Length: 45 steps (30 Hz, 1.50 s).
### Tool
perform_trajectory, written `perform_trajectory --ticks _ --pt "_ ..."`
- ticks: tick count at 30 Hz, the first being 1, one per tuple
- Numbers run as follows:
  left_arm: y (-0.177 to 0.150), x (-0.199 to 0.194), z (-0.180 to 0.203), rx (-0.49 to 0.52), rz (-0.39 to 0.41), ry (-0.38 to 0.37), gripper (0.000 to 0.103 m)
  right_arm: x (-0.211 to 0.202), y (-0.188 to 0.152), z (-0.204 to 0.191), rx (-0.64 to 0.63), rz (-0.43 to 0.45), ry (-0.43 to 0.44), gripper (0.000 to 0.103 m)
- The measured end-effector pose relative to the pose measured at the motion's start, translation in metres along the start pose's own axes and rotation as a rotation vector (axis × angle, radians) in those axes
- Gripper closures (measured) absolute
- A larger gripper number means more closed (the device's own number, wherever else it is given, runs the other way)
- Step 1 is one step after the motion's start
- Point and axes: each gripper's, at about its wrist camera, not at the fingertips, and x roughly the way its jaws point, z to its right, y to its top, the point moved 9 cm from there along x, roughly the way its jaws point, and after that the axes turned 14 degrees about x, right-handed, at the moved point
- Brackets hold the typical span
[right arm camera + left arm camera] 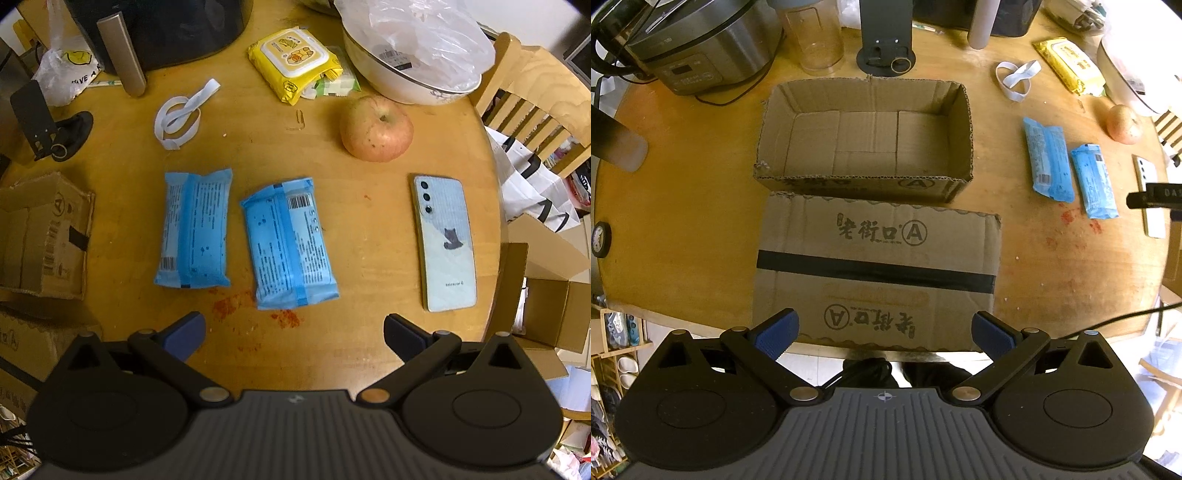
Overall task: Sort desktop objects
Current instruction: 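Lower the right tool toward the larger blue packet, then position the right gripper fingers around the larger blue packet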
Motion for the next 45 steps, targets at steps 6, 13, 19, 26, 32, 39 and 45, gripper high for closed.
perform_trajectory --ticks 6,13,19,26,32,39,45 --pt "0.000 0.000 0.001 0.001 -0.002 0.001 0.000 0.008 0.012 0.000 0.011 -0.012 0.004 0.000" --pt "0.000 0.000 0.001 0.000 -0.007 -0.001 0.000 0.016 0.024 0.000 0.027 -0.024 0.007 0.000" --pt "0.002 0.000 0.002 0.003 -0.011 -0.001 0.000 0.024 0.033 0.000 0.037 -0.034 0.007 0.000" --pt "0.005 -0.001 0.003 0.010 -0.014 -0.002 0.000 0.034 0.042 -0.004 0.041 -0.042 0.006 0.000" --pt "0.005 0.001 0.002 0.015 -0.018 -0.001 0.000 0.042 0.049 -0.007 0.044 -0.049 0.004 0.000" --pt "0.001 0.002 -0.001 0.011 -0.024 -0.002 0.000 0.052 0.057 -0.010 0.048 -0.056 0.003 0.000" --pt "-0.002 0.003 -0.002 0.007 -0.026 -0.003 0.000 0.058 0.063 -0.014 0.051 -0.060 0.007 0.000"
